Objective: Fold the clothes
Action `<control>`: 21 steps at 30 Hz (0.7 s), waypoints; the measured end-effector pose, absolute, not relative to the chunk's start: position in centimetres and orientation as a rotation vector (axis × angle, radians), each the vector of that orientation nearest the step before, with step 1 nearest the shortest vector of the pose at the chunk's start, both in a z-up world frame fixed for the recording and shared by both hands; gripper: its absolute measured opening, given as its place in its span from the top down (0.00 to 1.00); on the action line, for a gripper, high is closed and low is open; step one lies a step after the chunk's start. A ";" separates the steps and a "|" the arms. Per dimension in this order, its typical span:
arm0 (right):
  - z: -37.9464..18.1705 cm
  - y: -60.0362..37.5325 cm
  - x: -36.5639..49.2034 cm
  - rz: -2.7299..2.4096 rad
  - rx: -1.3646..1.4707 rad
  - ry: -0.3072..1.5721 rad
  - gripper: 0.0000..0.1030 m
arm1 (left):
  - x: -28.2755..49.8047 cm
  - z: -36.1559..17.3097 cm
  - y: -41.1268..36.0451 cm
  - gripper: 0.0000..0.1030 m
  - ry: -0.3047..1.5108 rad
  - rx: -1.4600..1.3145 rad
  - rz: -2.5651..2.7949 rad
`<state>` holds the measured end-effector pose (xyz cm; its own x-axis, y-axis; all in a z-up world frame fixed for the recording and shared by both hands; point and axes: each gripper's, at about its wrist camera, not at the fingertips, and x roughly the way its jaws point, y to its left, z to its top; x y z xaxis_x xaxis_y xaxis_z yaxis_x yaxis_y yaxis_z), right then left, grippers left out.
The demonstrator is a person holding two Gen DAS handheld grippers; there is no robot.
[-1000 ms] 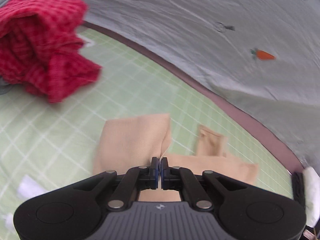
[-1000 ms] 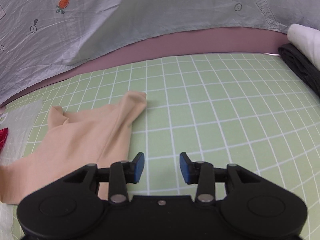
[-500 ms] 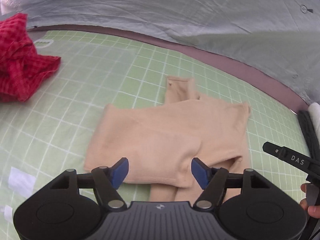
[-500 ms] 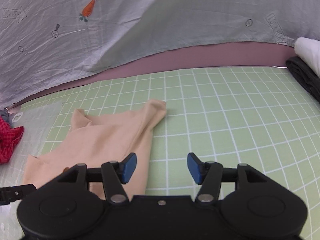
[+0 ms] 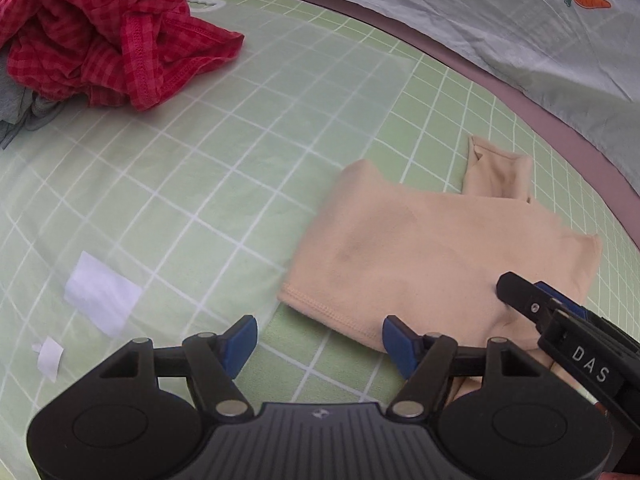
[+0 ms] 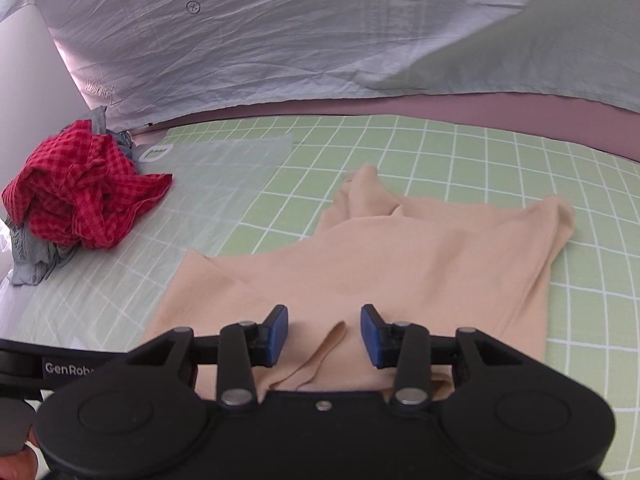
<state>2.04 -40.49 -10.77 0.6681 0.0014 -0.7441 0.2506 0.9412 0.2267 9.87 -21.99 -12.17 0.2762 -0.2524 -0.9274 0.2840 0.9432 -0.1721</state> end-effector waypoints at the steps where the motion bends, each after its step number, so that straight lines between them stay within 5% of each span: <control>1: -11.0 -40.2 2.3 -0.134 0.321 0.841 0.56 | 9.9 -12.3 -22.1 0.32 1.243 0.033 -0.363; 3: -11.3 -39.9 2.6 -0.125 0.318 0.862 0.62 | 9.8 -12.4 -22.1 0.32 1.249 0.032 -0.366; 5: -11.3 -39.8 2.4 -0.123 0.316 0.872 0.89 | 9.7 -12.2 -22.0 0.32 1.246 0.030 -0.372; 6: -11.3 -39.7 2.3 -0.123 0.316 0.873 0.92 | 9.6 -12.0 -22.0 0.32 1.241 0.029 -0.375; 21: -7.7 -37.4 -9.1 -0.319 0.447 0.781 0.96 | 3.2 -8.2 -19.5 0.32 1.184 0.055 -0.471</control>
<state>-9.06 -37.43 -7.69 0.6703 -0.1108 -0.7338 0.4344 0.8603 0.2670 3.18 -19.51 -8.20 0.2930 -0.3246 -0.8993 0.3816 0.9021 -0.2013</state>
